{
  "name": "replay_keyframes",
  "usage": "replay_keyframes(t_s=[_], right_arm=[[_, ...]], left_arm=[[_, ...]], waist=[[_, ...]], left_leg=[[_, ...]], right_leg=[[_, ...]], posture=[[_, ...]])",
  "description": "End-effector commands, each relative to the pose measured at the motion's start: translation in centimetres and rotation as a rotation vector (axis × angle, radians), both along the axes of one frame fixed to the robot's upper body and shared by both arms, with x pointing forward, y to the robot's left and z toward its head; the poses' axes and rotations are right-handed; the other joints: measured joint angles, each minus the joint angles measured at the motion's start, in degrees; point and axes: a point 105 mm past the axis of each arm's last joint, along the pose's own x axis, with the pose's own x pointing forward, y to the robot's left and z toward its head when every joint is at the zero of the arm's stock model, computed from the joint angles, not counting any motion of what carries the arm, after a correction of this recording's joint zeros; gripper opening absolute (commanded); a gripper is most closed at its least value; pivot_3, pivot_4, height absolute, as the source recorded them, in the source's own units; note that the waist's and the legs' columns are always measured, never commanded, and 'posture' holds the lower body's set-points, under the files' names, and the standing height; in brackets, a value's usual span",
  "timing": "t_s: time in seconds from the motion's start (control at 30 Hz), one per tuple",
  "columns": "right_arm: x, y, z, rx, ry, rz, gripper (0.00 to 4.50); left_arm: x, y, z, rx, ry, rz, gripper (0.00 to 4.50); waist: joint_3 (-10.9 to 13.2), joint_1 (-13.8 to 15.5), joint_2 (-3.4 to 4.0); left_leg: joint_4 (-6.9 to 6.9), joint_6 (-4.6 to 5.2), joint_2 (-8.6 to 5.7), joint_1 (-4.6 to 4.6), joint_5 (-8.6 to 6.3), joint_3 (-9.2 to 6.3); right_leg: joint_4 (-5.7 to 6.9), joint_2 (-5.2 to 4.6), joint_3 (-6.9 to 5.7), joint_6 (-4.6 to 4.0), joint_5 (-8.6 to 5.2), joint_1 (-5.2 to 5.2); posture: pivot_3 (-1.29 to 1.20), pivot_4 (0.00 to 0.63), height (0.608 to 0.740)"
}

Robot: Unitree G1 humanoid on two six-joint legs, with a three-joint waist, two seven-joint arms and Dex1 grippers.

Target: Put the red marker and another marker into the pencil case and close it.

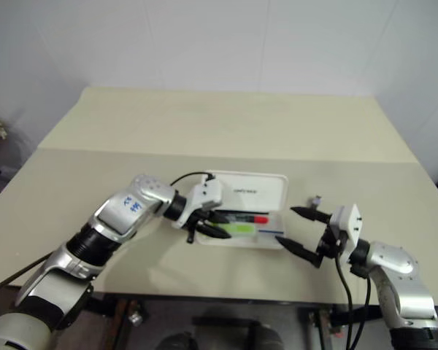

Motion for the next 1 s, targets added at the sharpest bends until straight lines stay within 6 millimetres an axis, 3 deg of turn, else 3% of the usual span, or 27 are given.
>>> replay_keyframes(t_s=[0.03, 0.37, 0.4, 0.67, 0.8, 1.0], right_arm=[[-0.3, 0.1, 1.0, 0.006, -0.046, 0.002, 4.50], [-0.4, 0.0, 1.1, 0.006, -0.048, -0.012, 4.50], [-0.4, 0.0, 1.1, 0.006, -0.049, -0.013, 4.50], [-0.4, 0.1, 1.4, 0.008, -0.053, -0.026, 4.50], [0.4, 0.0, 1.7, 0.023, -0.061, -0.083, 4.50], [3.3, -1.3, 0.6, 0.015, -0.085, -0.328, 4.50]], left_arm=[[-0.2, -0.6, 0.7, 0.014, -0.053, -0.035, 1.08], [-0.4, -0.6, 0.1, 0.026, -0.029, -0.037, 1.08], [-0.4, -0.7, 0.1, 0.023, -0.020, -0.034, 1.81], [-0.3, -0.7, 0.5, 0.022, -0.020, -0.027, 4.37], [-0.6, -1.0, 1.8, -0.029, -0.062, -0.032, 4.46], [-2.0, -0.2, 5.3, -0.302, -0.085, -0.024, 4.46]], waist=[[0.0, 0.0, 0.00], [0.0, 0.0, 0.00], [0.0, 0.0, 0.00], [0.0, 0.0, 0.00], [0.0, 0.0, 0.00], [0.0, -0.3, 0.02]], left_leg=[[0.00, 0.00, 0.00, 0.00, 0.00, 0.00], [0.00, 0.00, 0.00, 0.00, 0.00, -0.01], [0.00, 0.00, 0.00, 0.00, 0.00, -0.01], [0.02, 0.01, 0.00, 0.00, 0.00, -0.01], [0.03, 0.01, 0.00, 0.00, 0.00, -0.01], [0.03, 0.00, 0.01, 0.03, 0.00, 0.00]], right_leg=[[-0.01, 0.00, 0.00, 0.00, 0.00, 0.00], [0.00, 0.00, 0.00, 0.00, 0.00, 0.00], [0.01, 0.00, 0.00, 0.00, 0.00, 0.00], [0.02, 0.00, 0.00, 0.00, 0.00, 0.00], [0.04, 0.00, 0.00, 0.00, 0.00, 0.00], [0.07, -0.01, 0.02, -0.01, -0.01, 0.00]], posture=[[0.00, 0.150, 0.740], [0.00, 0.150, 0.740], [0.00, 0.150, 0.740], [0.00, 0.150, 0.740], [0.00, 0.150, 0.740], [0.00, 0.150, 0.740]])
